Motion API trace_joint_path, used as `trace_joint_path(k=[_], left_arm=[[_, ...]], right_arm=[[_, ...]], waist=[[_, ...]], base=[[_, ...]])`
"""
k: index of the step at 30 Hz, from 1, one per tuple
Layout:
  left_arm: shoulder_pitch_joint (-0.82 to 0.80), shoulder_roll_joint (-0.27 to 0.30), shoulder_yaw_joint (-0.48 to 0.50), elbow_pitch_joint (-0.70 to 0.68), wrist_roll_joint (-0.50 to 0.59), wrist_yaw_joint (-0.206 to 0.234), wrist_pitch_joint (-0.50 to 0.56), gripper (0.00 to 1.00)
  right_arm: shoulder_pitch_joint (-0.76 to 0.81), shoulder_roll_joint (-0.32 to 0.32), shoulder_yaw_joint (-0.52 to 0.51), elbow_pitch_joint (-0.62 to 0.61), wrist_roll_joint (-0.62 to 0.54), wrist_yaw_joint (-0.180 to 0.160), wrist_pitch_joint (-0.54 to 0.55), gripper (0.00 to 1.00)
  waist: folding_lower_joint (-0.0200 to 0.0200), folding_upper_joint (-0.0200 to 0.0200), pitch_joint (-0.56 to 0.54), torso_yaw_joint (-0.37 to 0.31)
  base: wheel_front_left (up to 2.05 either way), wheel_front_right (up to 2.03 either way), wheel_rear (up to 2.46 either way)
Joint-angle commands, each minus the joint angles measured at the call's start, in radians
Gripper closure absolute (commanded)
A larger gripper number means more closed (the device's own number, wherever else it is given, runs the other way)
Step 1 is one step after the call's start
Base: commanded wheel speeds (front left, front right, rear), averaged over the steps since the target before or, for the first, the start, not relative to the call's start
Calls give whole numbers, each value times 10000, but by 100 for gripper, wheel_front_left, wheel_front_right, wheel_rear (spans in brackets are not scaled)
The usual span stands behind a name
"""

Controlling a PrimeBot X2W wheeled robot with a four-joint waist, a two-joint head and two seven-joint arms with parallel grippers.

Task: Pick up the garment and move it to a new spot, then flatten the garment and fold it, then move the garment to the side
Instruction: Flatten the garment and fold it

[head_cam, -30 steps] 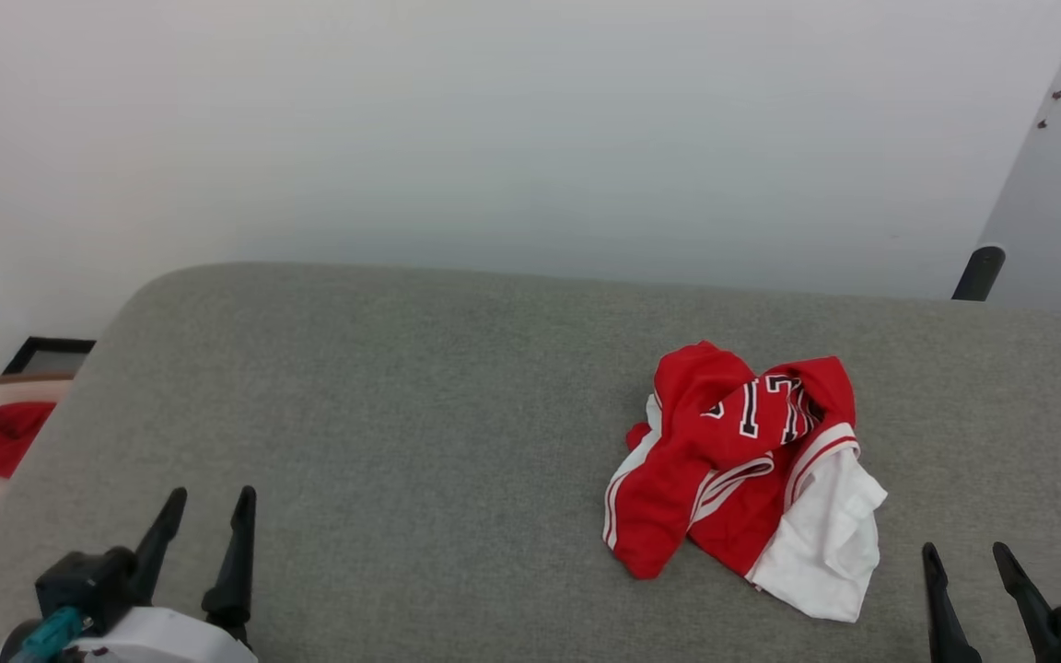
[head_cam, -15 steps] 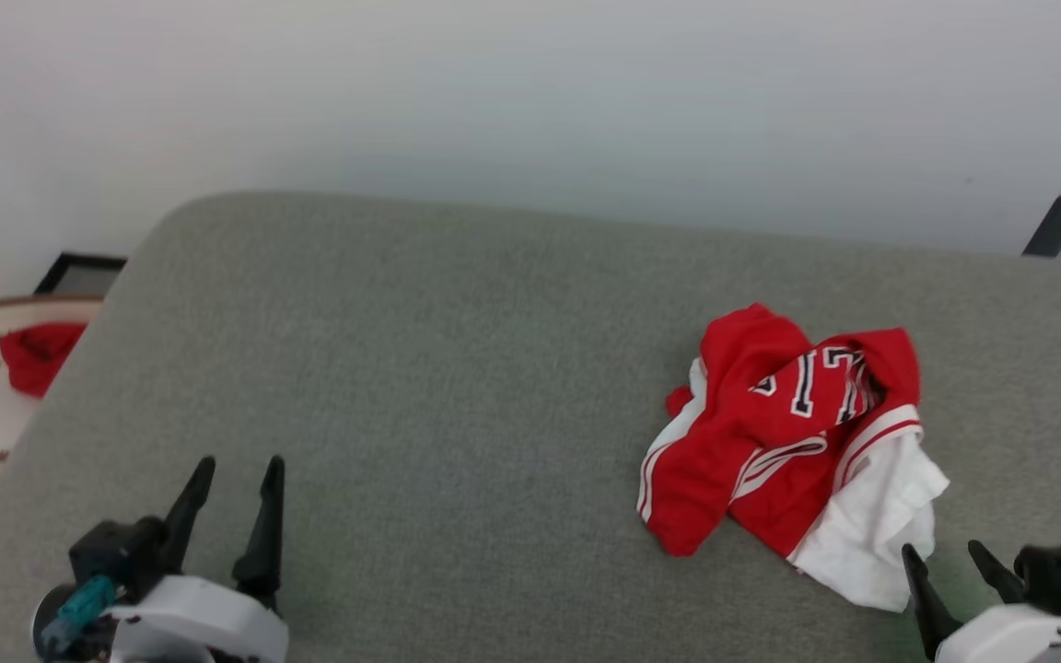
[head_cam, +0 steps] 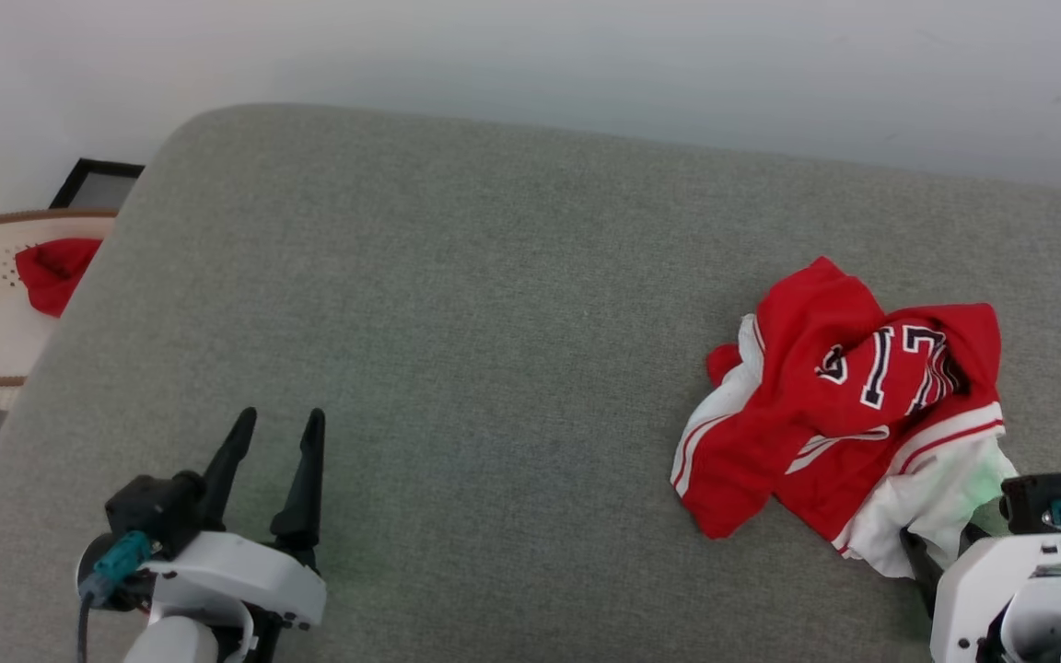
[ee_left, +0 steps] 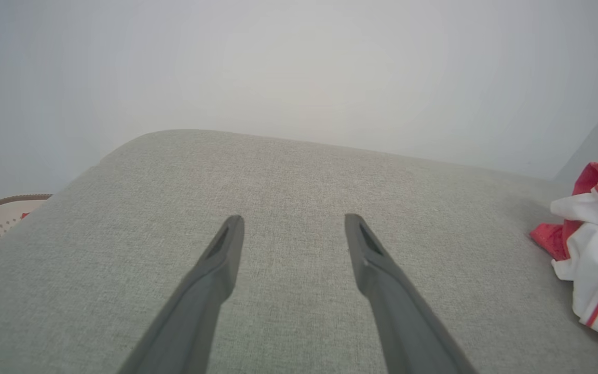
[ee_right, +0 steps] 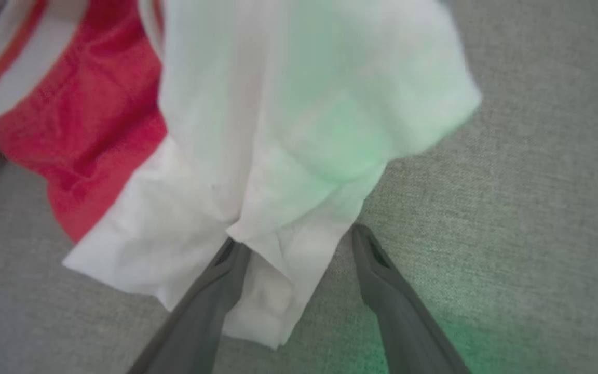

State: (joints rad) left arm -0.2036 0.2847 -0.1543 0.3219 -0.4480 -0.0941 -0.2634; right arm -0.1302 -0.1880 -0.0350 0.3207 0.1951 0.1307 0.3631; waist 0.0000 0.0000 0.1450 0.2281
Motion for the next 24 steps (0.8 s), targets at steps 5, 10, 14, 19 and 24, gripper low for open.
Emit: trace_joint_path(k=[5,10,14,19,24], left_arm=[[-228,-220,97,186,57,-118,-8,0],[-217,-279,225,320,140,-192,-8,0],[-97,-300,389,337,184,-205,-8,0],[-15,-305,508,326,226,-258,-8,0],[17,-338,562,322,288,-288,-8,0]], right_arm=[[-15,271,11,850,9,-6,1496,100],[-251,145,-35,388,131,-1,1872,100],[-429,-172,-83,-279,233,-2,2254,100],[-523,-646,-422,-1241,317,-4,2655,100],[-444,-1230,-913,-1799,211,-4,2972,100]], waist=[[0,0,198,144],[0,0,87,84],[0,0,-121,-73],[0,0,-371,-325],[0,0,-535,-512]], base=[[0,0,0],[0,0,0],[0,0,0],[0,0,0],[0,0,0]])
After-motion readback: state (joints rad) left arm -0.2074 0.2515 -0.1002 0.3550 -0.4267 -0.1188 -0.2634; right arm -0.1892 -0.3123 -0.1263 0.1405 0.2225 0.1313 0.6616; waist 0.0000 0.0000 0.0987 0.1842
